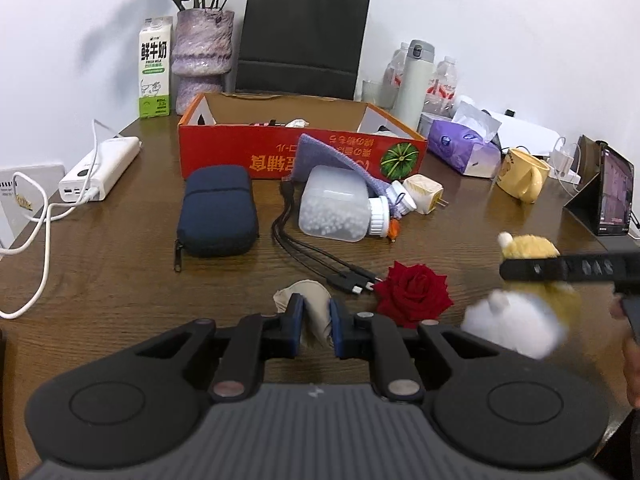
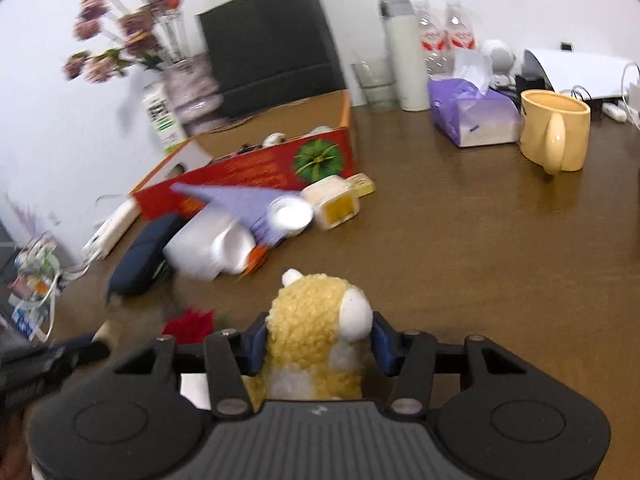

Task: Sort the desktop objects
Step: 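Lower the sponge and plush into the box and open both grippers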

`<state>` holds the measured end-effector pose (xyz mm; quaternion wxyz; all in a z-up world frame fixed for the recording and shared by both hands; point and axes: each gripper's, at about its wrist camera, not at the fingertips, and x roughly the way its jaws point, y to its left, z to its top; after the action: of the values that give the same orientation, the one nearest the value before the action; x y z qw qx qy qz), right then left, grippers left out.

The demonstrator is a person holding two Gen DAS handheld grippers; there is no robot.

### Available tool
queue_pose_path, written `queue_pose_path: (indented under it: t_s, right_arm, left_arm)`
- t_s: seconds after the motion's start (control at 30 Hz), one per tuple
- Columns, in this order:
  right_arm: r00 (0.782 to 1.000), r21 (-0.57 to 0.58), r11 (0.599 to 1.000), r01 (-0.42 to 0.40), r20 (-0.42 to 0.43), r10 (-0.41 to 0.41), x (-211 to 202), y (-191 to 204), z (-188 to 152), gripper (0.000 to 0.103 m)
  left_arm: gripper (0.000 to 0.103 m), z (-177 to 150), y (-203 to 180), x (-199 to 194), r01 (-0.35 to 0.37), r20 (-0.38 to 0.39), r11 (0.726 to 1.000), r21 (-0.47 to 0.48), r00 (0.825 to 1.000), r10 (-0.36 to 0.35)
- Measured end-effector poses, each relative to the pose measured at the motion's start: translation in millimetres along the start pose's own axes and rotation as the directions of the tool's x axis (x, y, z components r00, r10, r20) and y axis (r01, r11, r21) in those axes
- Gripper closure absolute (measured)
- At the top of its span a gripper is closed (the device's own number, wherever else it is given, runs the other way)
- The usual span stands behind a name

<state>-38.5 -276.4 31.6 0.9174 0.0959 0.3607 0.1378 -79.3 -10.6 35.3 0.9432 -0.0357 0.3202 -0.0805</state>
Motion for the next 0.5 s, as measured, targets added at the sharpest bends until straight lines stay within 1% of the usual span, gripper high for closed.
queue_pose_path:
  t_s: [0.1, 0.17, 0.23, 0.3, 0.37, 0.43, 0.5]
  right_arm:
    - [0.998, -0.042, 0.999, -0.02, 0.054, 0.023, -21.8, 13.0, -5.5, 0.053]
    - [0.993, -0.053, 0.998, -0.017, 0.117, 0.023, -34.5, 17.4, -1.7, 0.053]
    - [0.986, -0.064, 0.998, -0.008, 0.166, 0.018, -45.0, 19.4, 5.4, 0.053]
    - [0.98, -0.067, 0.997, -0.024, 0.198, 0.036, -52.7, 18.4, 14.4, 0.053]
    - [0.973, -0.066, 0.997, -0.036, 0.224, 0.05, -54.3, 17.0, 26.7, 0.053]
    - [0.968, -0.081, 0.997, -0.016, 0.25, 0.036, -50.9, 20.1, 41.5, 0.053]
    - [0.96, -0.095, 0.995, 0.005, 0.279, 0.022, -45.9, 22.7, 60.5, 0.053]
  left_arm:
    - [0.088, 2.4, -4.8, -9.7, -0.012, 0.027, 1.0, 0.01, 1.0, 0.012]
    - [0.088, 4.4, -5.1, -15.6, -0.015, 0.051, 1.0, 0.012, 0.999, 0.014]
    - [0.088, 11.2, -3.2, -15.6, -0.032, 0.061, 0.999, 0.012, 0.998, 0.031]
    - [0.088, 24.1, 0.0, -14.3, -0.041, 0.065, 0.999, 0.006, 0.997, 0.04]
    - [0.088, 40.7, 6.2, -11.7, -0.018, 0.074, 1.0, 0.001, 0.997, 0.018]
    - [0.088, 61.8, 12.5, -4.9, -0.008, 0.08, 1.0, -0.007, 0.997, 0.009]
    - [0.088, 87.4, 17.5, 3.8, -0.021, 0.101, 1.0, 0.0, 0.995, 0.02]
